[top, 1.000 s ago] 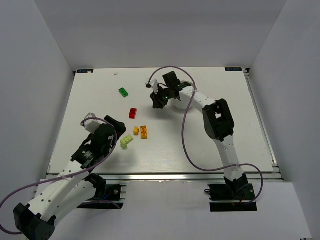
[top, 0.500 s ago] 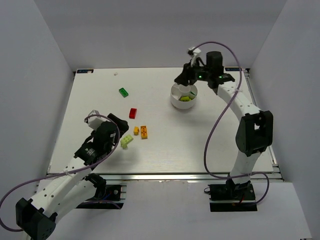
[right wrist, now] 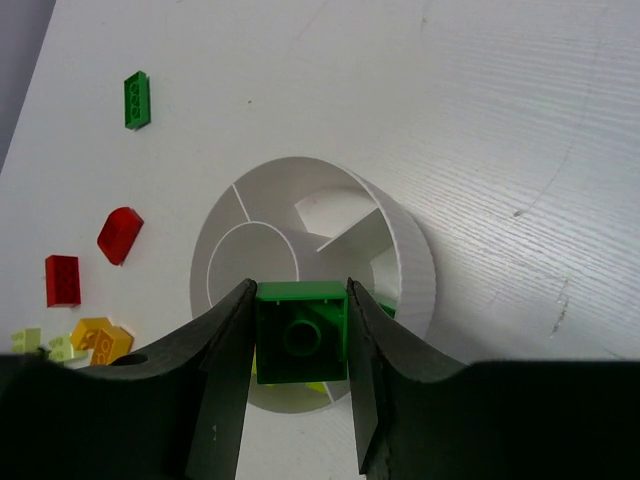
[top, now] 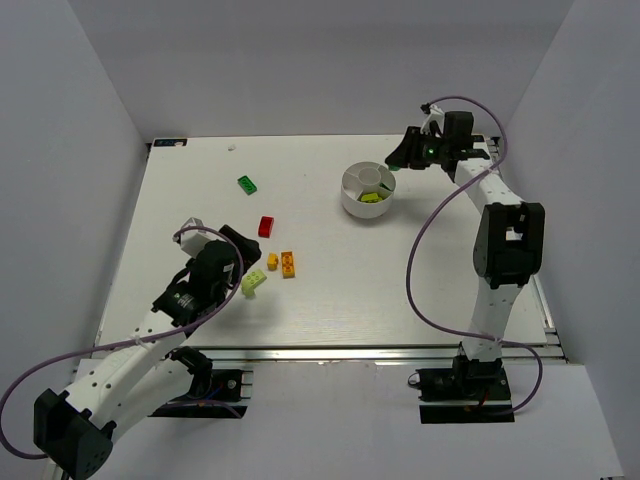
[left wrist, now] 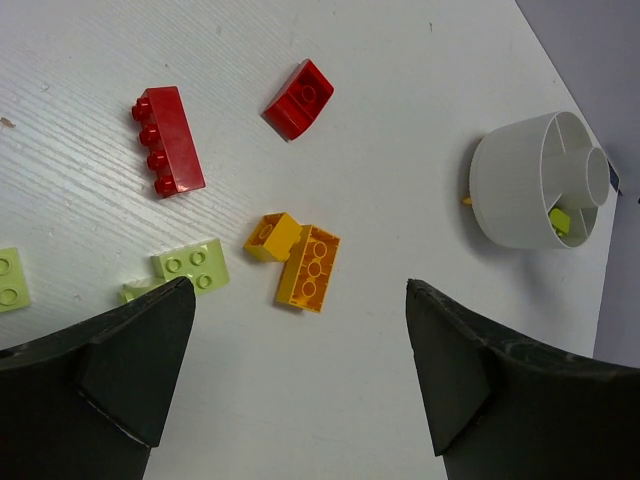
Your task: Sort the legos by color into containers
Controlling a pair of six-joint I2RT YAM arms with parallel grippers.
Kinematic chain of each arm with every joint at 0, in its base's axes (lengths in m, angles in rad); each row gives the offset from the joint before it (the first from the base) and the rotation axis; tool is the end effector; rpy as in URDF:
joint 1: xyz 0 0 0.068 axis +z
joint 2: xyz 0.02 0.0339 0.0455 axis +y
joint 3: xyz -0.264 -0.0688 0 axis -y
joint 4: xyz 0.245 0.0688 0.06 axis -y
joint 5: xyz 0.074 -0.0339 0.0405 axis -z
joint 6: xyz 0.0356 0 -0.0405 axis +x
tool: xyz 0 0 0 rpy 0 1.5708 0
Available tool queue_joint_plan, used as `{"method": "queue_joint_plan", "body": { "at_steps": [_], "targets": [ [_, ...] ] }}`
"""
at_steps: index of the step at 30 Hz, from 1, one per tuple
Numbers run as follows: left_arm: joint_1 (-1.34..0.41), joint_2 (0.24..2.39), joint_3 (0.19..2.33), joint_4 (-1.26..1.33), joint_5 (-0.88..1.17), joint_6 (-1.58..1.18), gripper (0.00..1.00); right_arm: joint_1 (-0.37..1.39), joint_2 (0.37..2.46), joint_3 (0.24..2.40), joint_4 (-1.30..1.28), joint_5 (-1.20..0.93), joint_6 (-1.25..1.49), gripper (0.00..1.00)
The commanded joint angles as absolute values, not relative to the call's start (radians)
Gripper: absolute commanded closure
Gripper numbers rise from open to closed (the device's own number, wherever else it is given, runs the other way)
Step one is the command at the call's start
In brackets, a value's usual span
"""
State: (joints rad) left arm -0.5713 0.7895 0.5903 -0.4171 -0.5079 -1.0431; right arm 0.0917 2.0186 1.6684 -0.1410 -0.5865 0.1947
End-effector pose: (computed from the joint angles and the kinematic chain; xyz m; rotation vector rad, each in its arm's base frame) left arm 0.1540 -0.0784 0.2505 -0.7678 1.9837 -0.4091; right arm 0.4726 0.0632 0.2749 -0.2621 2.0452 0.7799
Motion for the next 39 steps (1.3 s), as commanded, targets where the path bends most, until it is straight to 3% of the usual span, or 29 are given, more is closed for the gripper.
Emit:
{"method": "queue_joint_plan", "body": {
  "at_steps": [1, 9, 16, 26, 33, 35, 37, 38, 39],
  "targets": [
    [-0.568, 0.784, 0.617, -0.405, -0.5, -1.042, 0.05, 0.092, 2.046, 1.735, -0.107, -0.655, 0.25, 1.0],
    [-0.568, 0.79, 0.614, -0.414, -0.505, -1.045, 0.05, 0.092, 2.092, 1.72, -0.068, -0.649, 0.265, 0.91],
    [-0.568, 0.814, 0.62, -0.394, -0.497, -1.037, 0.05, 0.092, 2.114, 1.724, -0.083, -0.634, 0.238, 0.63],
    [-0.568, 0.845, 0.637, -0.373, -0.482, -1.017, 0.05, 0.092, 2.12, 1.721, -0.087, -0.632, 0.23, 0.42],
    [-0.563, 0.882, 0.661, -0.347, -0.471, -0.989, 0.08, 0.083, 2.097, 1.73, -0.092, -0.644, 0.21, 0.43],
    [-0.539, 0.909, 0.679, -0.318, -0.439, -0.965, 0.28, 0.069, 2.071, 1.739, -0.101, -0.673, 0.146, 0.43],
    [-0.476, 0.975, 0.724, -0.301, -0.391, -0.945, 0.56, 0.058, 2.036, 1.746, -0.112, -0.739, 0.044, 0.4],
    [-0.448, 1.003, 0.741, -0.279, -0.356, -0.936, 0.75, 0.048, 2.02, 1.737, -0.107, -0.758, 0.013, 0.38],
    [-0.425, 1.031, 0.776, -0.267, -0.283, -0.925, 0.81, 0.046, 1.988, 1.726, -0.103, -0.77, -0.021, 0.35]
  ]
}}
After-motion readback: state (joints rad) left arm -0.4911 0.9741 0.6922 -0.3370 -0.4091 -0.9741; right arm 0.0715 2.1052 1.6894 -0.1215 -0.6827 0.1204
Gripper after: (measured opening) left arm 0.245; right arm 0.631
